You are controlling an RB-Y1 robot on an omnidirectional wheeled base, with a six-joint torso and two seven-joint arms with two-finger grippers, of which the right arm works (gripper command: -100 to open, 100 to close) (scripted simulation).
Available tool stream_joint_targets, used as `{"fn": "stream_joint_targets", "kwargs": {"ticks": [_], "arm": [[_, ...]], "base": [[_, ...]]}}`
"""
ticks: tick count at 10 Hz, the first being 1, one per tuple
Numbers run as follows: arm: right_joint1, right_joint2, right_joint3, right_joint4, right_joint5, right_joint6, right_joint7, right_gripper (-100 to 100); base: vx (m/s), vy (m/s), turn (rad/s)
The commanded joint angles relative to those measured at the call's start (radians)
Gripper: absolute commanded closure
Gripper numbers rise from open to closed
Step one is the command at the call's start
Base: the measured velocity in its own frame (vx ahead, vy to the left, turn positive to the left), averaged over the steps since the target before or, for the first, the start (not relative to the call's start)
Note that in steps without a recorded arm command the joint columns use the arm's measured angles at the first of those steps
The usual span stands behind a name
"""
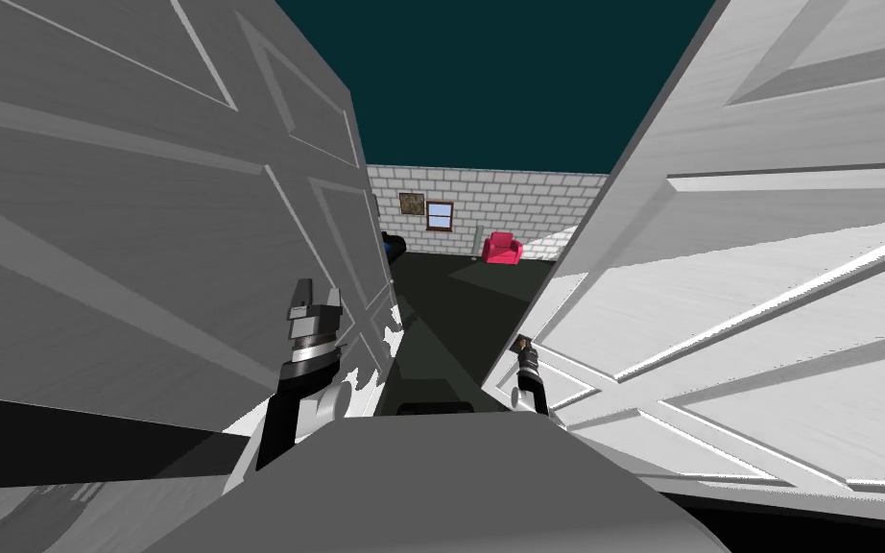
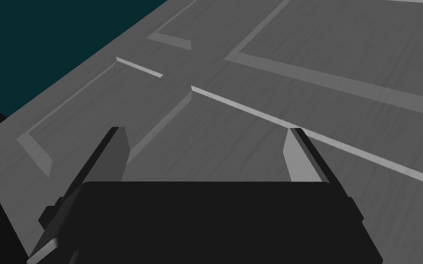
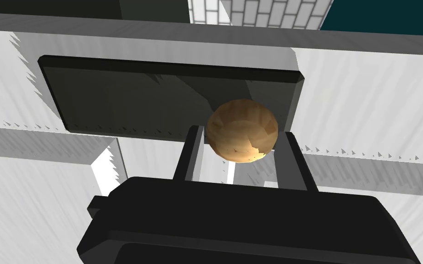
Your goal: Push the door open
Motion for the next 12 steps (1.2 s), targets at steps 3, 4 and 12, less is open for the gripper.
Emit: {"fn": "stream_joint_targets", "kwargs": {"ticks": [3, 4, 12], "arm": [[0.009, -0.007, -0.033, -0.012, -0.017, 0.002, 0.014, 100], [0.009, -0.008, -0.04, -0.01, -0.021, 0.002, 0.016, 100], [0.02, -0.016, -0.091, -0.001, -0.055, -0.003, 0.035, 100]], "base": [[0.186, 0.008, -0.048], [0.197, 0.04, -0.047], [0.164, -0.019, -0.038]]}}
